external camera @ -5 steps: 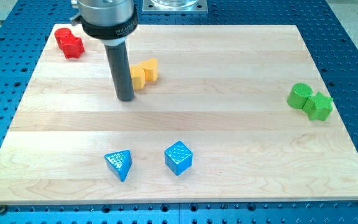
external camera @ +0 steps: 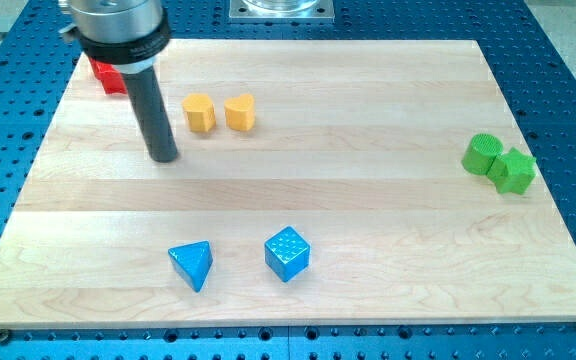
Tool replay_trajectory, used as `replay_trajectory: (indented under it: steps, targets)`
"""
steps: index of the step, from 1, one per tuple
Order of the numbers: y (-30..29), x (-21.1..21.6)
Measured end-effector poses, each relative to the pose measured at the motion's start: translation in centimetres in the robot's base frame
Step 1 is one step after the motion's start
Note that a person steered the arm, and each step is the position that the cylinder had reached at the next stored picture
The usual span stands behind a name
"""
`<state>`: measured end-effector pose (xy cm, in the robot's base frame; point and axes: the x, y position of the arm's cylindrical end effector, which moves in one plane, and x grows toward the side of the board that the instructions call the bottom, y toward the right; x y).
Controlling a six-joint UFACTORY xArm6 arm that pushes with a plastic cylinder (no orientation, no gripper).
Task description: Move the yellow blocks bottom right to the red blocks
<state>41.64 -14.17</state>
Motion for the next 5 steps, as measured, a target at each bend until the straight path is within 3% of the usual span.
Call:
replay_trajectory:
  steps: [2, 5]
  targets:
    - [0.2, -1.2]
    - [10.9, -0.4]
